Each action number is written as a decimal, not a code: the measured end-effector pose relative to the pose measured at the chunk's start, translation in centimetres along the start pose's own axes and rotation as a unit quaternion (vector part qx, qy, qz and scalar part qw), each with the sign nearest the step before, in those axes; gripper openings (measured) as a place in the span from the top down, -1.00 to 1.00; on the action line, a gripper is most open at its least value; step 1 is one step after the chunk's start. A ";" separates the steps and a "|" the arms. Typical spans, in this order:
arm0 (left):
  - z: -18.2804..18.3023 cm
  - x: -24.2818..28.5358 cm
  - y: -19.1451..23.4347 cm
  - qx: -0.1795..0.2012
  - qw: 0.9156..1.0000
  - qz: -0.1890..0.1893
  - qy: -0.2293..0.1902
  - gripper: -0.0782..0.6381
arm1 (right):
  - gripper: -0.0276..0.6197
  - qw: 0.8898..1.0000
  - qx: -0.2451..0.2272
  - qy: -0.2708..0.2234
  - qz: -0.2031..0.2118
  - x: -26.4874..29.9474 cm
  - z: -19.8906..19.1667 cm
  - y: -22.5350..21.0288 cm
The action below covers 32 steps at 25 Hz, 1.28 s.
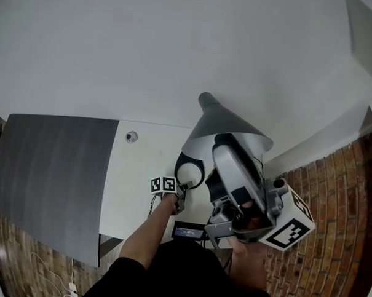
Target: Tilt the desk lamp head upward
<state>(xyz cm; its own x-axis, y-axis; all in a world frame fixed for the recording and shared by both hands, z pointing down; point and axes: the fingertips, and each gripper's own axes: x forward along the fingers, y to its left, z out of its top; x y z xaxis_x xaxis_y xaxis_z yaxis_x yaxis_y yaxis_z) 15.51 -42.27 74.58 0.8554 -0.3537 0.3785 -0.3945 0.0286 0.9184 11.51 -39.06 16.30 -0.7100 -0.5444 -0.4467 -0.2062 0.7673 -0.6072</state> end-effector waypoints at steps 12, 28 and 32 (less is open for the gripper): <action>0.0 0.3 -0.1 -0.001 1.000 0.003 0.006 0.76 | 0.52 0.999 0.037 -0.024 0.012 1.0 2.1 0.0; -0.1 0.1 -0.1 0.006 1.000 0.003 0.012 0.76 | 0.52 0.997 0.073 -0.033 0.016 1.6 2.6 0.2; -0.2 0.0 -0.1 0.006 1.000 0.001 0.013 0.76 | 0.52 0.997 0.071 -0.028 0.013 2.0 2.6 0.3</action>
<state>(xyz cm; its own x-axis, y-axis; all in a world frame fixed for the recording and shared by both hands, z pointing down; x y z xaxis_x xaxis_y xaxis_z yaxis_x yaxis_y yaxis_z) 15.61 -42.11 74.53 0.8629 -0.3291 0.3836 -0.4002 0.0186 0.9162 11.83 -40.82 13.56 -0.6748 -0.5457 -0.4969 -0.0882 0.7281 -0.6798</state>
